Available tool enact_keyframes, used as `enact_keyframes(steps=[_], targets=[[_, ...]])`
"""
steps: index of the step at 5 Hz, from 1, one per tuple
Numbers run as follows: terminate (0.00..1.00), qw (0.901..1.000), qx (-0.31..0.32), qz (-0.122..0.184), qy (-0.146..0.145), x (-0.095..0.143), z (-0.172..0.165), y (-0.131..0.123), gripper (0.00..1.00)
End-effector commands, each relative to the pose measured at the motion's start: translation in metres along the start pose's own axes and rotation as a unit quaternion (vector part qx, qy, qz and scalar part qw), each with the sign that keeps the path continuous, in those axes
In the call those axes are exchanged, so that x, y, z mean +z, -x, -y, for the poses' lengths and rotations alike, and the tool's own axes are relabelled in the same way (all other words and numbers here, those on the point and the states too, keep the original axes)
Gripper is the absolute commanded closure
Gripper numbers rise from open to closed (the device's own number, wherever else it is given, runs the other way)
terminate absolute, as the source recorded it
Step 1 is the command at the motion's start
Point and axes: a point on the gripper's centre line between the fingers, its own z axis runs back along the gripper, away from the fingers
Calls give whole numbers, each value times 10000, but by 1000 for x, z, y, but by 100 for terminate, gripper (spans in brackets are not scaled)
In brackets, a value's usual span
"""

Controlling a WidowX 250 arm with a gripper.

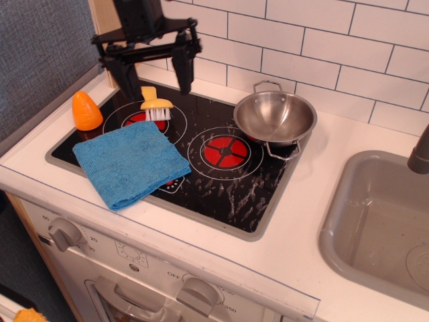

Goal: Move the towel to the bottom right corner of stove

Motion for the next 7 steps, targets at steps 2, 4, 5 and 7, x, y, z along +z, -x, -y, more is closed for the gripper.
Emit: enact_keyframes(steps=[2,4,5,7], targets=[[0,9981,115,358,-490,-36,-35,-9,0],[0,9986,74,254,-458,-65,-47,-3,0],[0,9990,-45,187,-413,-78,-44,7,0],[0,9974,-283,-69,-656,-93,-28,21,0]])
